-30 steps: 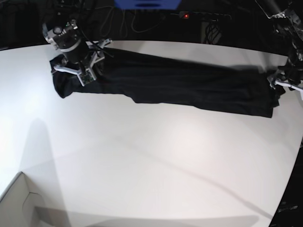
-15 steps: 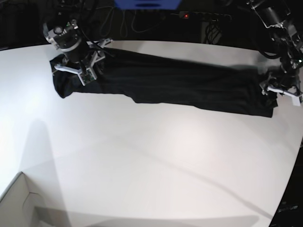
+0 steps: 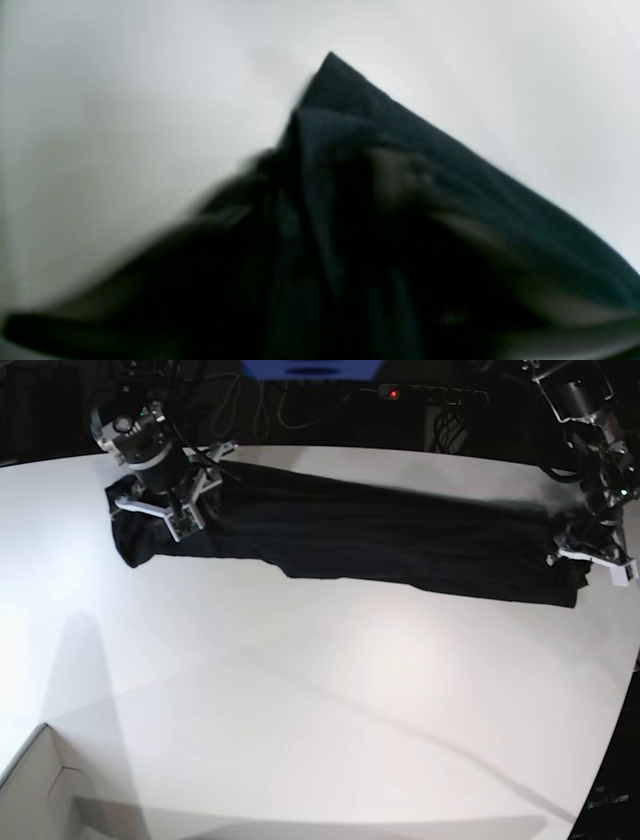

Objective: Layout the t-shirt on the table in an organized manner, then fold the t-shirt properly
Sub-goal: 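Regrasp the strip end with the left gripper, right gripper holding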

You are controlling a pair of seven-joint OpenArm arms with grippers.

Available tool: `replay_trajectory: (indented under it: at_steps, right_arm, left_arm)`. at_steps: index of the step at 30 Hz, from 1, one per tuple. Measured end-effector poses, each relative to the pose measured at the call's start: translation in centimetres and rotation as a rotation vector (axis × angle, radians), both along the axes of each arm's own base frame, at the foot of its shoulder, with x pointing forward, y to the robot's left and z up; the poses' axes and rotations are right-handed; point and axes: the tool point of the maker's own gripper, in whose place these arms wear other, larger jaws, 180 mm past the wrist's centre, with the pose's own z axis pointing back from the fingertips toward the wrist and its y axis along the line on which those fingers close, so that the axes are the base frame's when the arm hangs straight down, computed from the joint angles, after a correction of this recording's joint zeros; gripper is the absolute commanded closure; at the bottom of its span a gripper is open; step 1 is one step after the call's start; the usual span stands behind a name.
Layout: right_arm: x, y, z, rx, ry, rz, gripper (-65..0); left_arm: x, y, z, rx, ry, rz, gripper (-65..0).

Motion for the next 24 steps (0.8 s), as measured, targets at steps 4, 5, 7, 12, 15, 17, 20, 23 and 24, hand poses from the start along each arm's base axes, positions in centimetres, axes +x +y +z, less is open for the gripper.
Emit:
replay_trajectory:
  at_steps: [4,5,7,12,15,17,20,23,24]
  right_arm:
    - [0.0,0.0,0.0,-0.001,-0.002,0.000,-28.1]
    - [0.1,0.0,0.1,-0.001,-0.003,0.000,-28.1]
    - [0.5,0.0,0.3,-0.002,-0.013,-0.001,-28.3]
    - [1.0,-0.1,1.1,-0.007,-0.040,-0.001,-28.4]
    - [1.1,-0.2,1.5,-0.011,-0.048,-0.003,-28.4]
    - [1.2,-0.1,1.5,-0.008,-0.052,-0.003,-28.4]
    - [1.1,-0.2,1.5,-0.010,-0.051,-0.003,-28.4]
    - [1.2,-0.1,1.6,-0.008,-0.053,-0.003,-28.4]
    - [1.2,-0.1,1.6,-0.009,-0.053,-0.003,-28.4]
  left_arm:
    - [0.5,-0.1,0.0,-0.010,-0.001,-0.002,-0.9]
    - [0.5,-0.1,0.1,-0.009,0.002,-0.004,-1.3]
    - [0.6,0.0,0.3,-0.004,0.002,-0.009,0.0]
    - [0.8,-0.3,1.5,0.042,0.022,-0.043,-0.1]
    - [1.0,-0.5,3.7,0.095,-0.023,-0.071,-0.1]
    - [1.3,-0.9,5.5,0.134,-0.063,-0.093,-0.1]
    - [1.7,-1.8,7.9,0.174,-0.120,-0.115,-0.1]
    - [1.7,-3.3,9.3,0.189,-0.160,-0.139,-0.1]
    - [1.5,-3.6,9.7,0.198,-0.166,-0.147,-0.1]
